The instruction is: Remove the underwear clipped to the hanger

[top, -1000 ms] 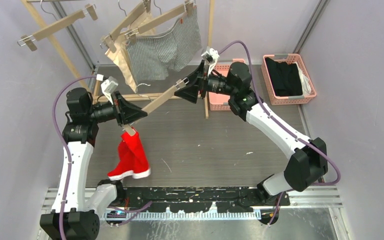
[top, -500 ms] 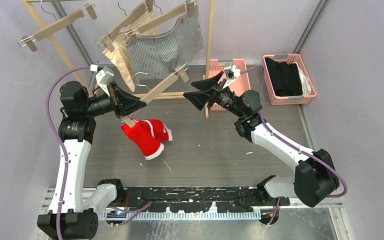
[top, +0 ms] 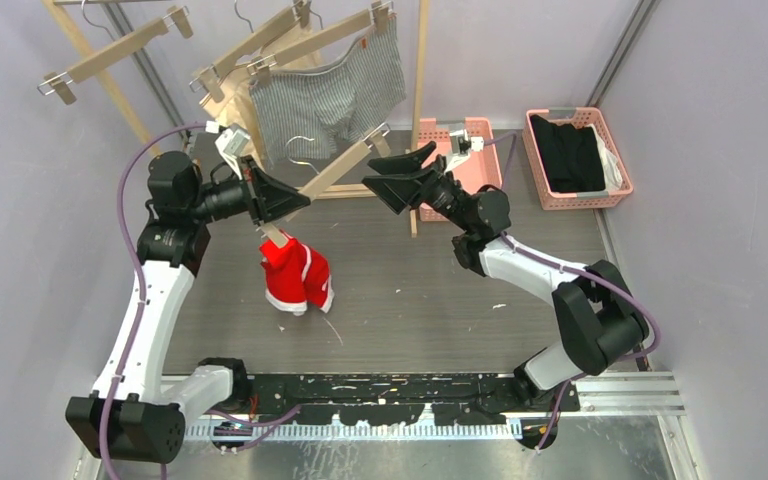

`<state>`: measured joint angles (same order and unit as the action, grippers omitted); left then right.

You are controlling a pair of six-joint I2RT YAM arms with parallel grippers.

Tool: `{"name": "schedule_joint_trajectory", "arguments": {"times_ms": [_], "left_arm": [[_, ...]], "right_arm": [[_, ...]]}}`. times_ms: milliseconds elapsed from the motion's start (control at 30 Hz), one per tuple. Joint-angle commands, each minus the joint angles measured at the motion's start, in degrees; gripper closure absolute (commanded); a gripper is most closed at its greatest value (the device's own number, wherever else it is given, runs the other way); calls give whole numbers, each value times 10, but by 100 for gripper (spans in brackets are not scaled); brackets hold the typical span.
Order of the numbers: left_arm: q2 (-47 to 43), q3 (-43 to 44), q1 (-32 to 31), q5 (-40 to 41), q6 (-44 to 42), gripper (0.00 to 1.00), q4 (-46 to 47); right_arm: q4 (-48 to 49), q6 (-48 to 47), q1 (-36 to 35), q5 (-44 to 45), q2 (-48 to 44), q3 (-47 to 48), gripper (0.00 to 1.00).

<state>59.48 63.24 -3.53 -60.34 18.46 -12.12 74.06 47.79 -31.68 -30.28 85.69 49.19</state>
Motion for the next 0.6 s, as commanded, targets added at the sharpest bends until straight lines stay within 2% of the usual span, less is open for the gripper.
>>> {"name": "schedule_joint_trajectory", "arguments": {"times_ms": [0, 300, 567], "left_arm": [[-2, 32, -24, 16, 26, 100, 72], [-14, 31, -66, 35, 42, 100, 87], [-14, 4, -100, 72, 75, 100, 140]], "right_arm": [[55, 9, -8, 6, -10, 27, 26], [30, -10, -10, 9, -8, 43, 27], [29, -10, -19, 22, 7, 67, 33]]}}
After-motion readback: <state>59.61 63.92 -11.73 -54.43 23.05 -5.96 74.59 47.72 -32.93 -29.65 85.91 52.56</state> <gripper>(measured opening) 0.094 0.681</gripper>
